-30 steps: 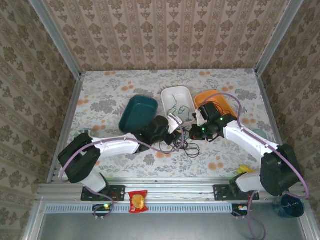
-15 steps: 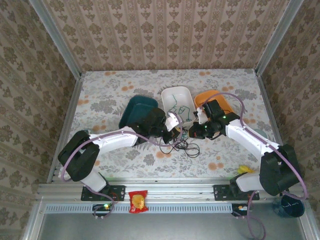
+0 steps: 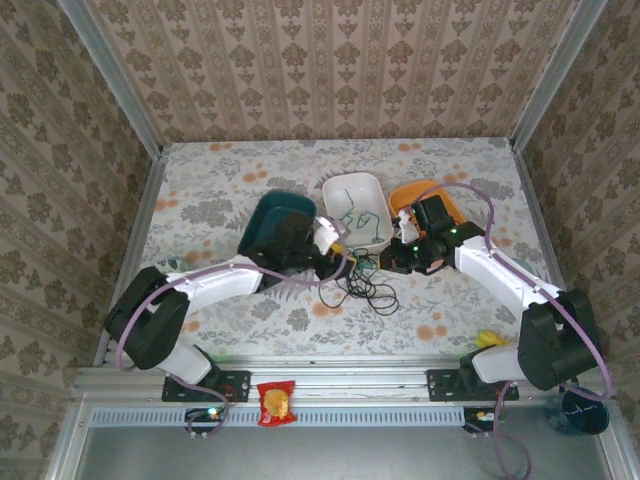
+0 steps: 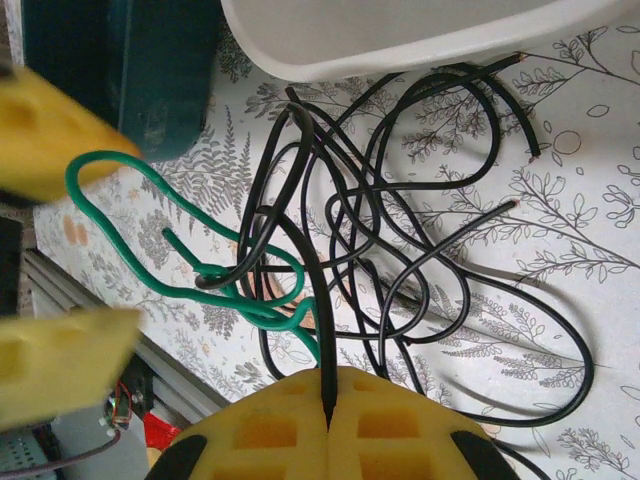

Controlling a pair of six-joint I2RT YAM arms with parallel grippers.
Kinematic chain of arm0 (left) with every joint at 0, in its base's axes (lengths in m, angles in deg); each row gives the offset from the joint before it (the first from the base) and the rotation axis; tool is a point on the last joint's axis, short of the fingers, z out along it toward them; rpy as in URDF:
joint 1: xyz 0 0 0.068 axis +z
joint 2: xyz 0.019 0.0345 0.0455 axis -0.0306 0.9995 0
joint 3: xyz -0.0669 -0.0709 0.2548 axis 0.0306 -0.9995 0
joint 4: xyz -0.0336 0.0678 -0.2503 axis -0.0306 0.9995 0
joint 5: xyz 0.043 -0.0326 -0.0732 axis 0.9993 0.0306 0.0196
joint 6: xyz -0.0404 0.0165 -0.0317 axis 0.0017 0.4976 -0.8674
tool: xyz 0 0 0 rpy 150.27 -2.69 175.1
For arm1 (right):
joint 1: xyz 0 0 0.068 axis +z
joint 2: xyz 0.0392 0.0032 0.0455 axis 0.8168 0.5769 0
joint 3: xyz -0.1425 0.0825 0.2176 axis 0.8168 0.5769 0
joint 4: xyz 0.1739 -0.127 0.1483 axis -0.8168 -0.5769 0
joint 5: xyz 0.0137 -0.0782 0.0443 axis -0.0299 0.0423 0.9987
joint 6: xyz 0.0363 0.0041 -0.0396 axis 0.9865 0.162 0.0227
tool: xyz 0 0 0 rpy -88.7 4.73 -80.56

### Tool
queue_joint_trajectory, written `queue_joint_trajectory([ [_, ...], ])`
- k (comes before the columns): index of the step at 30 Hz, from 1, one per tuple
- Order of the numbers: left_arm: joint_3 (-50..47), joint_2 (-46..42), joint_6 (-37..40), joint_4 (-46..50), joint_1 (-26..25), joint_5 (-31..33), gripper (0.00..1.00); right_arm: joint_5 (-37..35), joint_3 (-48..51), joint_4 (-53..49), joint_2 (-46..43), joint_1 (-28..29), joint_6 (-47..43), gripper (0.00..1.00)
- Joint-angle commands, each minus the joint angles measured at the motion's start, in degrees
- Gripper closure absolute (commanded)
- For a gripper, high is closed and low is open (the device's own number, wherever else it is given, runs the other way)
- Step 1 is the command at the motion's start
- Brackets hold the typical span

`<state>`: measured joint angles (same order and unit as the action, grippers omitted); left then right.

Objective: Untangle the cables

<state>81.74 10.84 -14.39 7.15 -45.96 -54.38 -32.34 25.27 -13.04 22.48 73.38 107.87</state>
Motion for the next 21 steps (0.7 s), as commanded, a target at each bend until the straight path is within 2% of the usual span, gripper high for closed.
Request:
queue_joint_trajectory([
  [1,-1.68,-3.21,-9.69,-9.80,2.33,-1.98,0.37,2.90,-1.54,0.06,-1.24,-0.13,0.12,1.00],
  [5,-1.44,-2.91,-13.57,-11.68,4.59,-9.39,0.30,7.82,-1.70,0.57,-1.14,-0.50,0.13,1.00],
  [11,-0.63,-1.77,-12.05,-8.92,5.79,-18.96,0.28,15.13,-2.95,1.29,-0.54,-1.64,1.11,1.00],
  [17,-0.01,-1.10,-10.42,-6.49,6.32,-21.86,0.30,19.36,-2.94,3.47,-0.37,-2.61,2.58,1.00],
  [21,0.60,-0.04,-10.48,-6.85,6.32,-22.54,0.40,20.60,-2.52,4.05,-0.04,-2.61,3.14,1.00],
])
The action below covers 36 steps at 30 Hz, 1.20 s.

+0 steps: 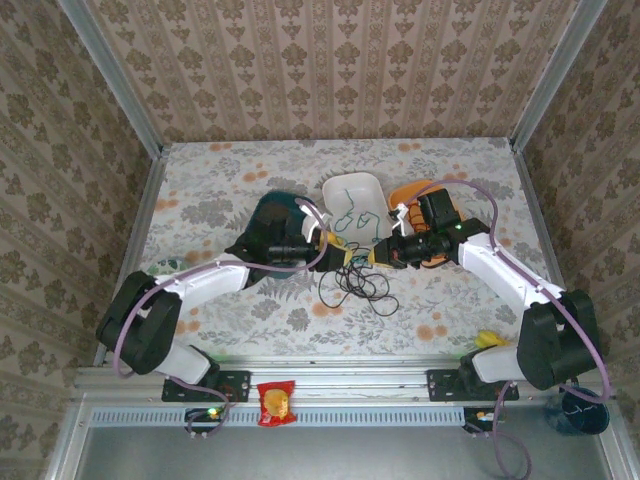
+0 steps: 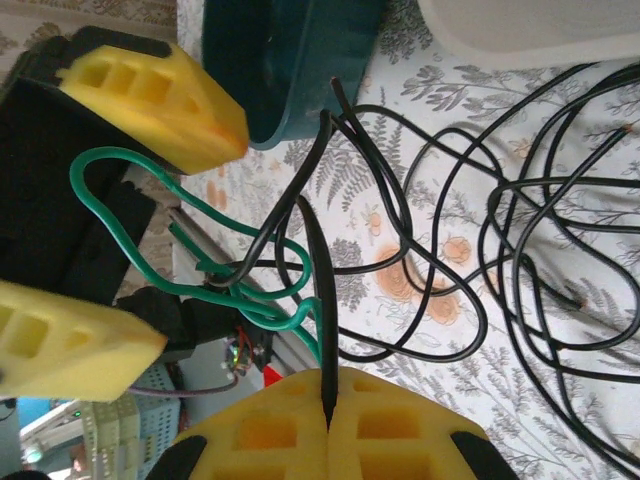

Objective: Untangle the cables

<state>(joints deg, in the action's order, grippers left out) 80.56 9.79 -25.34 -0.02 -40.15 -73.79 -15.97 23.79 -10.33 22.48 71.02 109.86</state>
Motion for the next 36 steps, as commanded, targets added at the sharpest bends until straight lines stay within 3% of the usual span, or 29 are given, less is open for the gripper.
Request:
queue_joint_trajectory([
  [1,1.89,1.22,0.37,0.07,0.52,-3.14,0.44,4.44,-0.91,1.52,-0.02,-0.21,1.36,1.00],
  [6,2.75,2.16,-0.55,-1.63,0.42,-4.14,0.87,4.18,-0.27,1.27,0.51,-0.24,1.61,1.00],
  [9,2.75,1.99,-1.56,-2.57,0.26,-4.71,1.00,2.37,-0.27,0.01,1.16,-0.25,1.14,1.00],
  [13,2.66,1.20,-1.60,-1.76,-0.89,-4.84,1.00,-2.78,-0.87,-3.63,1.30,-0.05,-0.14,1.00],
  [14,2.59,1.00,-1.41,-1.24,-1.41,-4.25,1.00,-3.83,-0.96,-3.96,1.30,0.01,-0.49,0.96],
  [16,1.90,0.58,-1.39,-1.01,-2.44,-2.68,1.00,-5.60,-0.81,-3.51,1.26,0.74,-0.70,0.66],
  [17,1.43,0.35,-1.64,-1.39,-2.97,-1.41,1.00,-6.40,-0.71,-2.97,0.49,1.46,-1.00,0.56],
  [20,-0.62,-0.31,-3.09,-3.67,-4.17,3.67,1.00,-7.49,-0.32,-1.78,-1.57,4.08,-2.64,0.41],
  [27,-4.05,0.59,-9.80,-12.57,-5.53,11.29,1.00,-6.99,-2.49,-4.83,-0.22,9.84,-9.04,0.38],
  [36,-4.10,1.28,-12.75,-15.44,-6.52,12.09,1.00,-11.97,-2.03,0.01,2.93,13.49,-9.26,0.37],
])
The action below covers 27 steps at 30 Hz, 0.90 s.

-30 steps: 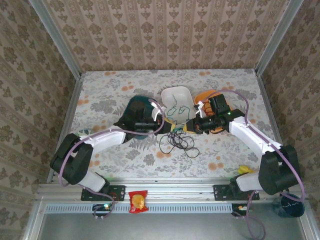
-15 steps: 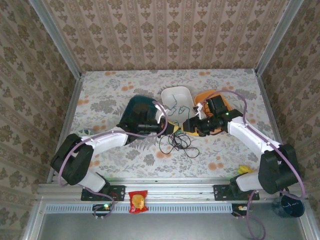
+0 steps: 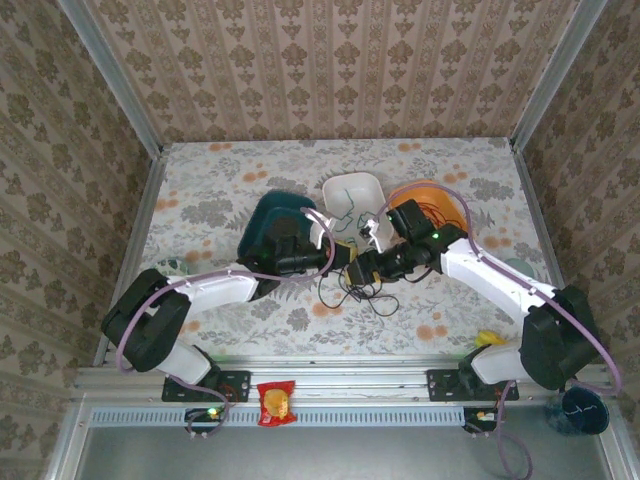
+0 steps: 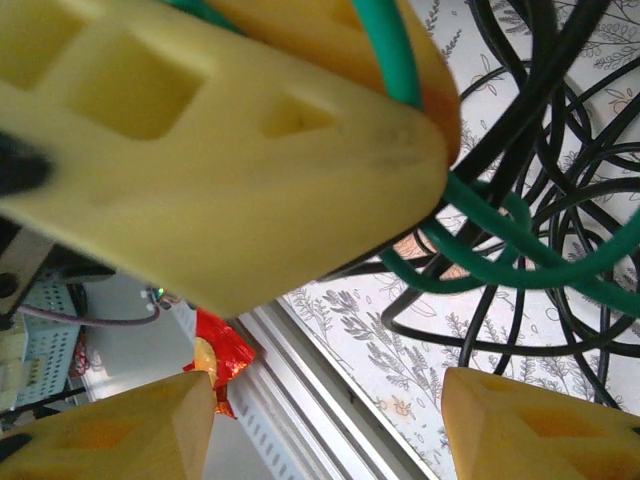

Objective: Untangle the cables

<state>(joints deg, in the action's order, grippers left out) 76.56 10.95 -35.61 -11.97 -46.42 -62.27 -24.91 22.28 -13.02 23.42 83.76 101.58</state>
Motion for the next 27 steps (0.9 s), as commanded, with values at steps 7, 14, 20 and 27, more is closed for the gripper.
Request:
queue_joint_trajectory([
  [7,-0.80,0.16,-4.34,-4.88,-0.51,0.57,1.00,-4.63,2.16,14.13,3.80,1.07,2.20,0.52],
  [14,-1.21,-3.93,-2.04,-1.05,-0.38,5.82,1.00,-9.29,5.48,9.20,1.15,0.58,0.74,1.00],
  [20,-2.47,-11.78,-2.54,0.59,3.19,10.26,1.00,-12.21,10.65,5.06,-2.60,-2.77,2.92,1.00],
  [27,-1.40,-16.95,-0.73,8.09,7.19,5.83,1.00,-13.74,12.04,3.83,0.30,-9.74,6.41,1.00],
])
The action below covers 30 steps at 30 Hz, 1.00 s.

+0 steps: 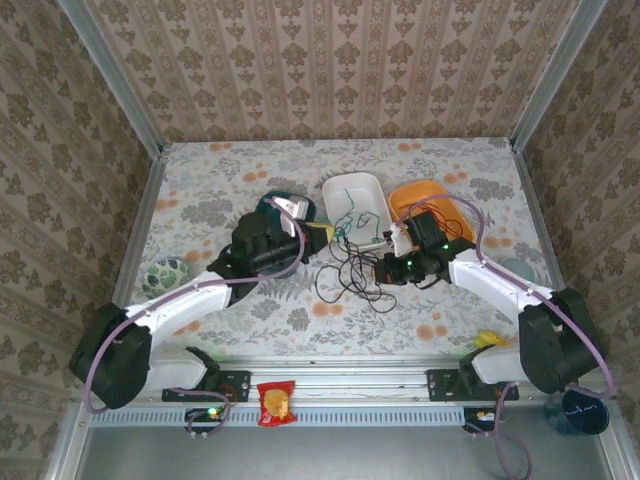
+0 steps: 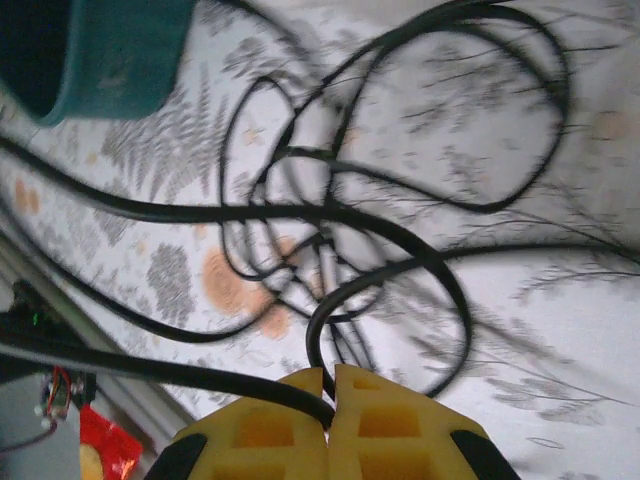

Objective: Untangle the cables

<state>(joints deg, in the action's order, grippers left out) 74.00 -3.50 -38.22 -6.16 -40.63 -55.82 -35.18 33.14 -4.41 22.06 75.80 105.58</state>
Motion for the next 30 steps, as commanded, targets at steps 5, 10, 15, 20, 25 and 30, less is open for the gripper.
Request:
queue_joint_trajectory([
  [5,1.08,-6.60,3.49,7.58,2.88,-1.40,1.00,-6.47,1.47,-6.52,4.20,-3.35,3.78,1.00],
  [10,2.86,-11.99,9.58,21.19,3.92,2.17,1.00,-9.12,3.51,-6.81,3.15,-7.21,5.95,1.00],
  [15,3.18,-18.67,12.77,29.54,7.08,5.08,1.00,-10.67,5.60,-8.91,2.44,-10.41,7.39,1.00],
  [20,3.97,-22.95,14.08,33.28,10.06,4.10,1.00,-13.15,6.62,-9.21,0.16,-11.46,8.04,1.00],
  [25,5.52,-25.52,15.86,36.07,12.33,6.42,1.00,-13.14,7.07,-9.09,0.31,-12.30,8.31,1.00],
  [30,7.19,-29.58,17.35,36.27,19.24,11.22,1.00,-12.85,7.16,-9.01,1.00,-12.61,8.32,1.00],
])
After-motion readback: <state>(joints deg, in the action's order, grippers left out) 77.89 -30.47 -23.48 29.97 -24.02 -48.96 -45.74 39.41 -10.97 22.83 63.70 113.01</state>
